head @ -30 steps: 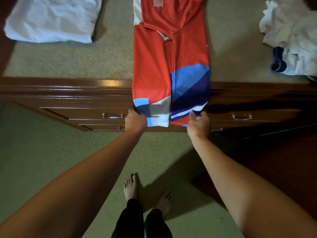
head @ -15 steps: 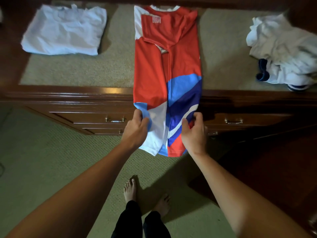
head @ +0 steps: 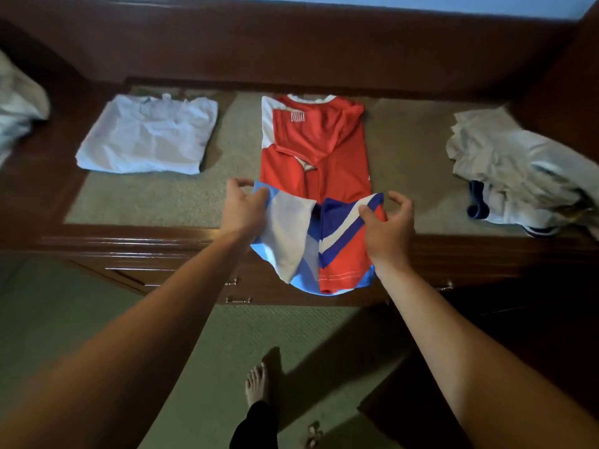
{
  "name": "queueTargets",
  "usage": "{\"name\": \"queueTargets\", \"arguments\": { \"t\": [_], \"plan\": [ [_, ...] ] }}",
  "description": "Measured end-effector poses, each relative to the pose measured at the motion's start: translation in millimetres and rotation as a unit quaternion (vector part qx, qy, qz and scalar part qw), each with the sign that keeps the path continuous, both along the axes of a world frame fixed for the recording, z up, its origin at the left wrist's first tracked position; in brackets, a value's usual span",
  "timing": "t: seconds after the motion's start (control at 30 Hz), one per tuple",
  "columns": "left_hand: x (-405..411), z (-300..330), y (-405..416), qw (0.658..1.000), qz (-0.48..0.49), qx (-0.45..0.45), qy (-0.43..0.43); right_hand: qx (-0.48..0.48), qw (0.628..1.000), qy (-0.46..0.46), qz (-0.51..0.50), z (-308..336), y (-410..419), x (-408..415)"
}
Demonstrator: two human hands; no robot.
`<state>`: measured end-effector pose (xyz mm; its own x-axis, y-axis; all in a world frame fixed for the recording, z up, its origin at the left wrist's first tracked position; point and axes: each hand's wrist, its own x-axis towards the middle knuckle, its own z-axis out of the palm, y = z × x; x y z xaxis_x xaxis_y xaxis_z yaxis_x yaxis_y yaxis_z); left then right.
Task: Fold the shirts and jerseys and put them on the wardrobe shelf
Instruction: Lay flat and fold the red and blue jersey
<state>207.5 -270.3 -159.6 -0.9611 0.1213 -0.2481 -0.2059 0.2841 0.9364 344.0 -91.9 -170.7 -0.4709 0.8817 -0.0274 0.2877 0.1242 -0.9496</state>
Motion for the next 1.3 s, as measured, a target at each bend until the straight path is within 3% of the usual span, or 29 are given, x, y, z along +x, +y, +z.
{"name": "queueTargets", "arguments": {
  "t": [0.1, 0.2, 0.33, 0.4, 0.47, 0.53, 0.6, 0.67, 0.9, 0.97, 1.03, 1.07, 1.13, 1.2, 1.27, 1.3],
  "plan": [
    [-33.9, -1.0, 16.5, 0.996, -0.005, 0.018, -0.09, -0.046, 0.996, -0.071, 0.003, 1.5, 27.2, -30.6],
    [-68.5, -11.6, 35.5, 0.981, -0.036, 0.089, -0.168, -0.105, 0.991, -0.079, 0.019, -7.9, 56.7, -68.8],
    [-101.4, -39.2, 48.3, 0.97, -0.034, 0.098, -0.22, -0.195, 0.977, -0.081, 0.035, -35.5, 91.8, -111.5],
    [-113.7, -57.7, 38.4, 0.988, -0.062, -0.006, -0.145, -0.109, 0.983, -0.132, 0.068, -43.4, 102.3, -118.7],
    [-122.2, -73.1, 22.4, 0.974, -0.116, -0.189, 0.046, 0.08, 0.964, -0.21, 0.145, -50.5, 110.4, -114.1],
    [-123.5, -81.3, 14.5, 0.896, -0.194, -0.3, 0.262, 0.266, 0.91, -0.205, 0.245, -58.0, 116.6, -102.4],
    [-123.8, -84.6, 15.8, 0.829, -0.298, -0.276, 0.385, 0.336, 0.861, -0.175, 0.34, -62.5, 120.0, -92.3],
    [-124.1, -89.1, 19.4, 0.78, -0.357, -0.273, 0.435, 0.335, 0.844, -0.166, 0.385, -61.6, 123.9, -87.1],
    [-119.3, -78.2, 20.0, 0.741, -0.413, -0.29, 0.444, 0.389, 0.764, -0.165, 0.489, -47.6, 148.1, -73.4],
    [-116.1, -74.2, 22.8, 0.751, -0.429, -0.268, 0.425, 0.409, 0.732, -0.149, 0.525, -47.0, 152.1, -71.5],
    [-115.6, -75.2, 28.1, 0.79, -0.411, -0.234, 0.391, 0.41, 0.733, -0.122, 0.529, -47.8, 153.3, -72.2],
    [-116.7, -75.2, 32.6, 0.817, -0.39, -0.205, 0.372, 0.399, 0.75, -0.111, 0.516, -48.9, 153.4, -74.7],
    [-120.5, -72.8, 43.4, 0.889, -0.326, -0.123, 0.296, 0.325, 0.822, -0.084, 0.461, -48.2, 151.2, -86.0],
    [-128.6, -68.1, 57.3, 0.951, -0.236, -0.078, 0.187, 0.163, 0.906, -0.054, 0.387, -42.6, 147.7, -105.8],
    [-141.6, -68.5, 69.4, 0.975, -0.165, -0.085, 0.123, 0.016, 0.948, -0.043, 0.314, -38.3, 146.9, -130.3],
    [-149.2, -70.2, 74.2, 0.981, -0.144, -0.084, 0.104, -0.014, 0.96, -0.055, 0.274, -40.1, 150.0, -142.4]
  ]
}}
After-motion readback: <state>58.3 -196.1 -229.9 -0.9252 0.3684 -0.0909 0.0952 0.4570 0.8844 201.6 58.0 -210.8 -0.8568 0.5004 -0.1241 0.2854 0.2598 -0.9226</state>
